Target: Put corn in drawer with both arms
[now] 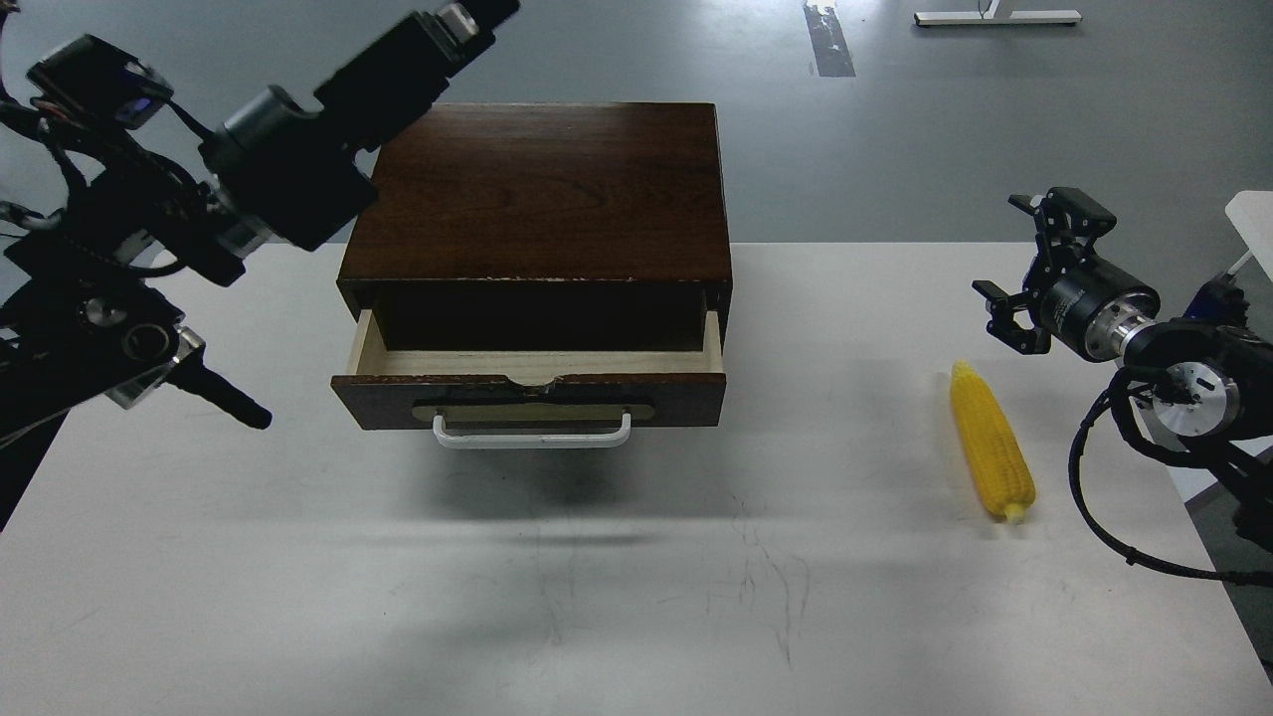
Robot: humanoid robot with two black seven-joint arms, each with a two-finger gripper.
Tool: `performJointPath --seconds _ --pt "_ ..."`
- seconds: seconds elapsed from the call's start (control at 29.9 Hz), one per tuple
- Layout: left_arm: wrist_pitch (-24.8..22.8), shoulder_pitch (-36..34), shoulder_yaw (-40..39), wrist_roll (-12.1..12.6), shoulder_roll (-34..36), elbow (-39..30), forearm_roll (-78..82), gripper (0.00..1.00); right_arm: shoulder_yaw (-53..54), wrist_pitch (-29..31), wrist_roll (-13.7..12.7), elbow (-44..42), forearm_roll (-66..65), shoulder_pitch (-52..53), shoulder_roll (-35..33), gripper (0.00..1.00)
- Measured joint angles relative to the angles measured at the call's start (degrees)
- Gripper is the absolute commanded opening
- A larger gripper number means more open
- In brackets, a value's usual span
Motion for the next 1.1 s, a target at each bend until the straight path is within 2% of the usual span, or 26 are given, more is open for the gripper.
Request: performJointPath --seconds 0.1,0.17,0.33,0.4,0.47,0.7,0.9,1.1 --pt "0.1 0.1 -1.0 5.1 -0.1 6.4 -11.7 0.99 -0.1 0.0 0.9 2.0 -3.3 0.3 -2.6 1.0" --pt "0.1 0.1 -1.3 8.4 -0.3 10.8 -17.9 0.99 -0.2 0.0 2.6 3.2 -8.3 0.5 -3.8 1.0" --pt "-1.1 0.3 -1.4 20.1 -1.3 23.5 -30.5 0.99 -0.3 0.1 10.8 8.4 -32.0 0.6 -9.3 1.0" --pt "-1.9 0.3 -1.4 23.1 -2.5 27.2 -32.2 0.99 -0.4 0.1 12.0 10.9 -38.2 0.4 -11.4 1.0" --pt "-3.6 0.4 -1.4 25.2 -3.6 31.5 -33.2 0.99 -2.4 0.1 12.3 14.5 -44.6 0.0 -14.2 0.99" --pt "-9.2 1.1 -1.4 26.1 -4.5 38.4 -36.2 0.99 -16.2 0.1 12.4 21.1 -63.7 1.1 -18.9 0.94" --pt "-9.9 1.4 -1.4 25.6 -4.3 38.7 -36.3 0.99 -19.4 -0.2 11.3 20.8 -68.9 0.7 -19.0 0.91" --pt "-9.7 2.3 -1.3 25.3 -4.3 38.7 -36.3 0.99 -21.2 -0.6 10.6 16.8 -74.9 0.6 -18.5 0.9"
